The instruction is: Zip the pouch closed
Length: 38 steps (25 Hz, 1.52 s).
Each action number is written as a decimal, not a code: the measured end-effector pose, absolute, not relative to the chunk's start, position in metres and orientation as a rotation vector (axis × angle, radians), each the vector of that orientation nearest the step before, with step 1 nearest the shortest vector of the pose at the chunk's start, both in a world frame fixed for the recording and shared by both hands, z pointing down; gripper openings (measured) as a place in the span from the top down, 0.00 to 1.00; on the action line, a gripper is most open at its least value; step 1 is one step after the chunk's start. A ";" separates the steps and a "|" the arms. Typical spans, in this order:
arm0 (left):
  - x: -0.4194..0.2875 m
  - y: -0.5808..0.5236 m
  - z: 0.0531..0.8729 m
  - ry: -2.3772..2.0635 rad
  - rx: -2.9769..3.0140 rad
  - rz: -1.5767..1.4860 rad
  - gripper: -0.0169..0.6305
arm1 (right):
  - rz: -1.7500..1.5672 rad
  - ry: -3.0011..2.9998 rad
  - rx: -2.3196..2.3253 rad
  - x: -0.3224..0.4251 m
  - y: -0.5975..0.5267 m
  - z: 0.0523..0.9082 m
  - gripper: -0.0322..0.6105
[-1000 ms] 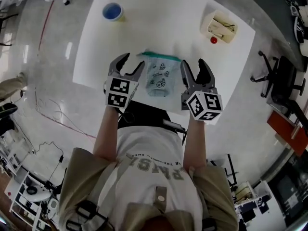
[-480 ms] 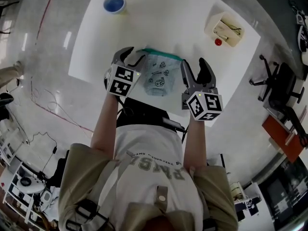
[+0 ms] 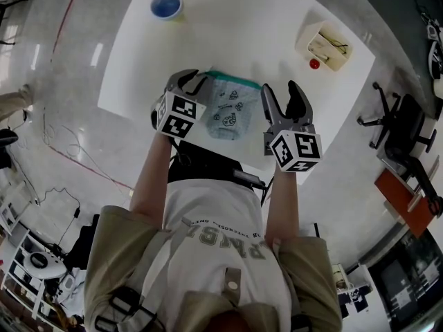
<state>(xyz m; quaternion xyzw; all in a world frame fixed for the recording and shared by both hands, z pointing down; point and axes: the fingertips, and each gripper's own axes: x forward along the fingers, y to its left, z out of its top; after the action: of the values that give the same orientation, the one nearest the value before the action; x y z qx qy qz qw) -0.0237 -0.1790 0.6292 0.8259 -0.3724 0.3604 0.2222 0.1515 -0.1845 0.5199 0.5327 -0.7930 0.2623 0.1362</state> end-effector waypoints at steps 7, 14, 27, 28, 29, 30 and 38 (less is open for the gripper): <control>-0.026 -0.177 0.627 -1.017 2.279 0.982 0.92 | 0.891 -2.208 1.577 0.159 -0.192 0.524 0.53; -0.022 -0.178 0.618 -1.007 2.313 0.937 0.94 | 1.065 -2.132 1.557 0.147 -0.210 0.530 0.53; -0.016 -0.178 0.600 -0.986 2.370 0.857 0.94 | 1.418 -2.064 1.135 0.046 -0.238 0.561 0.53; -0.015 -0.178 0.601 -0.979 2.371 0.856 0.94 | 1.468 -2.043 1.110 0.041 -0.238 0.568 0.53; -0.013 -0.178 0.602 -0.973 2.371 0.855 0.94 | 1.500 -2.019 1.089 0.038 -0.238 0.575 0.53; -0.012 -0.178 0.603 -0.967 2.371 0.854 0.94 | 1.514 -1.995 1.070 0.036 -0.238 0.581 0.53; -0.009 -0.182 0.598 -0.942 2.413 0.867 0.94 | 1.655 -1.846 0.940 0.017 -0.228 0.616 0.53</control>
<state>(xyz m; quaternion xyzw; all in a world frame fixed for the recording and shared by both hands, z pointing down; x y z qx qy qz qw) -0.0088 -0.1817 0.5982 0.8649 -0.3376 0.3106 0.2037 0.0166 -0.2284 0.6160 0.3441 -0.6754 0.6055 0.2426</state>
